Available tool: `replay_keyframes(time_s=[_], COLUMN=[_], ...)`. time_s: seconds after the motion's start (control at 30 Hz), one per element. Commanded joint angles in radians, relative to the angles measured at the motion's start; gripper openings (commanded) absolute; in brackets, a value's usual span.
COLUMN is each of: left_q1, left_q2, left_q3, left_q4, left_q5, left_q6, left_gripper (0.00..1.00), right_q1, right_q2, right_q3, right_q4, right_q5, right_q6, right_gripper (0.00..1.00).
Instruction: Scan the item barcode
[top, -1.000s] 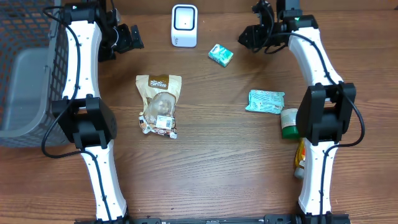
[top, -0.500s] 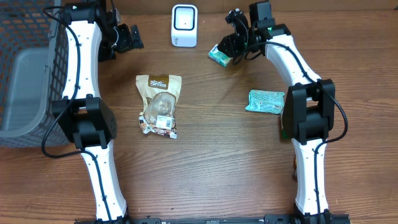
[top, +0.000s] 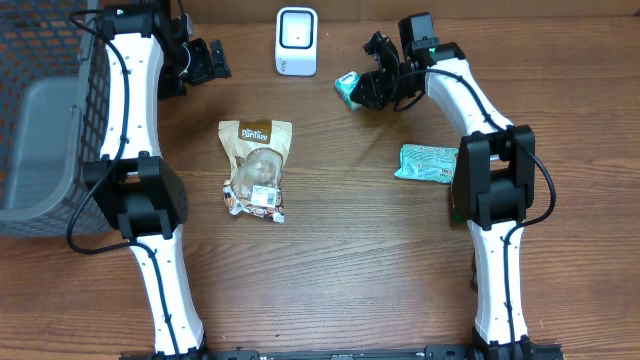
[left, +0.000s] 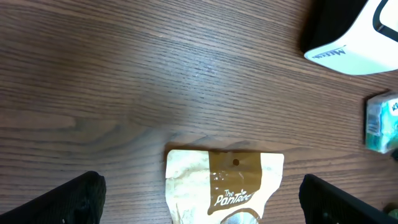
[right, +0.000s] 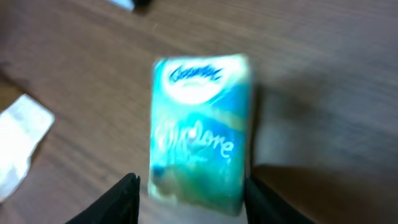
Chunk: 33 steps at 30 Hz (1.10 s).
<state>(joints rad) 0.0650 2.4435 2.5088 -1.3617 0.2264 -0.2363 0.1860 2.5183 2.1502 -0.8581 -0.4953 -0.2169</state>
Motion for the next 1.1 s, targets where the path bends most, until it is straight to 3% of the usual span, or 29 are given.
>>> replay_keyframes(time_s=[0.0,0.17,0.33,0.6,0.83,0.9,0.97,1.07], left_q1=[-0.009,-0.009,-0.009,-0.009,-0.009,-0.009,-0.009,-0.009], left_q2=[-0.037,-0.037,-0.037,-0.037,-0.037,-0.037,-0.037,-0.037], left_q3=[0.017,0.017,0.017,0.017,0.017,0.017,0.017,0.017], left_q4=[0.001,0.001,0.001,0.001,0.001,0.001,0.001,0.001], left_q5=[-0.005,-0.005,-0.005,-0.005,-0.005,-0.005,-0.005,-0.005], left_q6=[-0.011,-0.011,-0.011,-0.011,-0.011,-0.011,-0.011,-0.011], left_gripper=[1.00,1.00,1.00,1.00,1.00,1.00,1.00,1.00], right_q1=[0.006,0.002,0.001,0.038,0.068,0.072,0.077,0.082], right_q2=[0.008,0.006,0.007,0.034,0.093,0.093,0.071,0.003], right_q3=[-0.003,-0.002,-0.002,-0.005,-0.006,-0.007,0.005,0.045], right_q4=[-0.019,0.034,0.132,0.137,0.132,0.131,0.129,0.123], right_q5=[-0.066,-0.019,0.083,0.084,0.215,0.214,0.222,0.233], right_q6=[0.007,0.034,0.156,0.173,0.218,0.218,0.217,0.217], right_gripper=[0.49,0.41,0.46,0.45,0.30,0.22,0.06,0.04])
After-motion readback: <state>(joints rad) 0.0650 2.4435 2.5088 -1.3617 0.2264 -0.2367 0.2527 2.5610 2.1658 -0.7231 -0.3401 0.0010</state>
